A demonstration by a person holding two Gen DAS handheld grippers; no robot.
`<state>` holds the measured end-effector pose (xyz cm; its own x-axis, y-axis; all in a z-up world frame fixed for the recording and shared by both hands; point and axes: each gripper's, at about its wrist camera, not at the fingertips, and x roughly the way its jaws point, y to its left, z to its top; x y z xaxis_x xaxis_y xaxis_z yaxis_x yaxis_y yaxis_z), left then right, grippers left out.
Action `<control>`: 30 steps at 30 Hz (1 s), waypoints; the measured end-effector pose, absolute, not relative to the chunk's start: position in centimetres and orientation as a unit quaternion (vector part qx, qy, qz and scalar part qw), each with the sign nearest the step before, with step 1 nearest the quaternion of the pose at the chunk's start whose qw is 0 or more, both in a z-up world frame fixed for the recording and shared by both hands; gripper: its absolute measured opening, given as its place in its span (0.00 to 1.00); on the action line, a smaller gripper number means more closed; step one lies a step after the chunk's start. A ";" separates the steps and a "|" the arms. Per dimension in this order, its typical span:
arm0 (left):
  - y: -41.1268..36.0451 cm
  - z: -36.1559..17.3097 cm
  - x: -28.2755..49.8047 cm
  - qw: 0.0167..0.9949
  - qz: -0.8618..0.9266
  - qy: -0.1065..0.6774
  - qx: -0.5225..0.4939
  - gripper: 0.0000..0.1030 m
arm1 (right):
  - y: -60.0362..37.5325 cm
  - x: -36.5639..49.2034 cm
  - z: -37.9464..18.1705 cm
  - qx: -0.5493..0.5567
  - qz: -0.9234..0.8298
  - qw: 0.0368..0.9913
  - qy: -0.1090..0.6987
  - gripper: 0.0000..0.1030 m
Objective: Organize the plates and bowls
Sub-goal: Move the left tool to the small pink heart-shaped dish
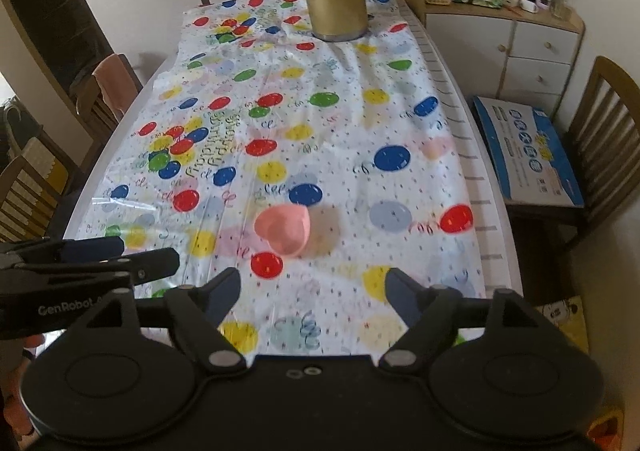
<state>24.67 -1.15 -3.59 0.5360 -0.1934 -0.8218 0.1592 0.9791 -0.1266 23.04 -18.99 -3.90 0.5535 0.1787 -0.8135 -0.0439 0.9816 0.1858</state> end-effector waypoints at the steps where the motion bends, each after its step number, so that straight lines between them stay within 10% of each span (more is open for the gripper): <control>1: -1.2 -3.9 25.2 0.875 -0.099 0.473 -0.020 0.76 | -19.0 23.6 -4.0 0.071 0.062 0.879 0.467 0.88; 12: -1.3 -8.7 29.9 0.862 -0.064 0.502 -0.041 0.76 | -20.0 29.8 -8.1 0.100 0.063 0.863 0.492 0.92; 30: -0.3 -15.1 34.7 0.847 -0.031 0.526 -0.073 0.76 | -19.9 35.4 -15.9 0.151 0.052 0.819 0.550 0.70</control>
<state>34.74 -0.30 -15.09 0.4443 -0.1293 -0.8865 -0.0248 0.9874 -0.1564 35.41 -19.95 -15.94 0.3887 0.2513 -0.8864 0.0819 0.9489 0.3049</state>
